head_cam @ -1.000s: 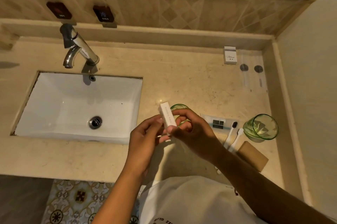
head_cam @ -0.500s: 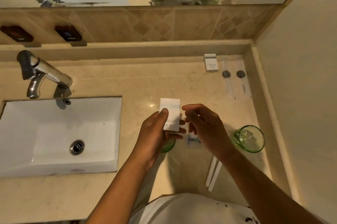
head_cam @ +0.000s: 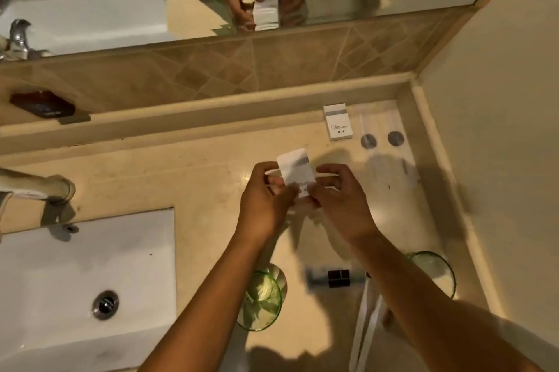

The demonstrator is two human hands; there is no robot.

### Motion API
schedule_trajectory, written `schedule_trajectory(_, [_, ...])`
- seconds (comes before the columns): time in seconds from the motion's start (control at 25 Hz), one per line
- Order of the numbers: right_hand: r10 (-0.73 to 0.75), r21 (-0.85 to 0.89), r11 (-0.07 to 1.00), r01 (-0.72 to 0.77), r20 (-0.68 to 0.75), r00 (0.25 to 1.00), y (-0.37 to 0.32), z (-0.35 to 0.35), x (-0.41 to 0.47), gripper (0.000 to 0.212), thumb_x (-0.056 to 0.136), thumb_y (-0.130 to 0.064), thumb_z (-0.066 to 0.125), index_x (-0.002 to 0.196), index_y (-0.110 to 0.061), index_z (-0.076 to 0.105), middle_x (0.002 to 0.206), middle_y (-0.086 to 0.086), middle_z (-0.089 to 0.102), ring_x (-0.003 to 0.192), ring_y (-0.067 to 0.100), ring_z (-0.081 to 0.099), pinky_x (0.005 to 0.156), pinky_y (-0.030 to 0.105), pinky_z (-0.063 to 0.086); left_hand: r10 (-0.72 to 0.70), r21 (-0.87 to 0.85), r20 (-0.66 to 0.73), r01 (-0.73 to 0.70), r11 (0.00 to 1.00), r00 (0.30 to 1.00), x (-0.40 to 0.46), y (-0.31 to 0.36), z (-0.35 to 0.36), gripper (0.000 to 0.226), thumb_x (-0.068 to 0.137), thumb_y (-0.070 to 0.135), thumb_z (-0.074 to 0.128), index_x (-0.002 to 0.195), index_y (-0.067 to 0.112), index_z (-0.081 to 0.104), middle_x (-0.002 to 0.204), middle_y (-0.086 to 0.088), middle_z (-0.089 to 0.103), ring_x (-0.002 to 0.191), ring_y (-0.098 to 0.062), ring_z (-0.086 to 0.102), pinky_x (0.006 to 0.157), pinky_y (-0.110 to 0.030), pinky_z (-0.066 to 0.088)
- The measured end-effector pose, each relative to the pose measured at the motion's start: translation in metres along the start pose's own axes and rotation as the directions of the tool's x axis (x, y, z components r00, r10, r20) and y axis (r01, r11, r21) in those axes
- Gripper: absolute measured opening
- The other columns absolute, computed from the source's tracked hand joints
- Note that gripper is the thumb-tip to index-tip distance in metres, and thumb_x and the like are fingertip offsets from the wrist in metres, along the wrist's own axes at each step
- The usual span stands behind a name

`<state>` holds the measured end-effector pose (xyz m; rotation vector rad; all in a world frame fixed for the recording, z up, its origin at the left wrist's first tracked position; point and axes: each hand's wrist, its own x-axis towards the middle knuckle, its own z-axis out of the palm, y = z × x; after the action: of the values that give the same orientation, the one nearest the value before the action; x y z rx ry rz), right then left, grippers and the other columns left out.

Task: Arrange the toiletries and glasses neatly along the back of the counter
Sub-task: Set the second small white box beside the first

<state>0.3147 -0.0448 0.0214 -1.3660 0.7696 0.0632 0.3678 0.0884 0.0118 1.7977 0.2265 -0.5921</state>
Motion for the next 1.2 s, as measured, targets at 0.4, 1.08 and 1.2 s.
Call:
schedule_trajectory(0.4, [-0.107,-0.379,0.924,0.042,-0.152,0.983,0.013,0.005,0.110,0.030,0.085,-0.023,0.073,0.113,-0.031,0.066,0.113,-0.009,0.069,0.101,0.010,0.067,0.091,0.035,0.058,0.004,0.129,-0.110,0.011,0.992,0.994,0.112,0.007,0.046,0.031,0.084,0.012,0.073,0.113,0.022,0.064,0.084,0.000,0.068,0.079,-0.016,0.067,0.082,-0.035,0.058])
schedule_trajectory(1.08, [-0.371,-0.779,0.602,0.175,-0.079,0.925,-0.010,-0.048,0.146,0.041,0.094,-0.013,0.061,0.131,-0.031,0.058,0.135,-0.003,0.046,0.125,0.020,0.046,0.103,0.038,0.051,0.454,0.678,0.139,-0.419,0.604,0.880,0.110,-0.015,0.050,0.054,0.086,0.026,0.073,0.138,0.025,0.055,0.142,-0.010,0.046,0.127,-0.027,0.048,0.095,-0.038,0.052])
schedule_trajectory(1.2, [-0.349,-0.808,0.561,0.179,-0.034,0.936,-0.011,-0.047,0.154,0.035,0.097,-0.012,0.058,0.129,-0.024,0.064,0.135,-0.002,0.048,0.125,0.018,0.046,0.105,0.037,0.049,0.490,0.739,0.148,-0.425,0.522,0.859,0.117,-0.016,0.059,0.042,0.090,0.022,0.067,0.131,0.024,0.063,0.139,-0.015,0.053,0.123,-0.035,0.051,0.097,-0.045,0.048])
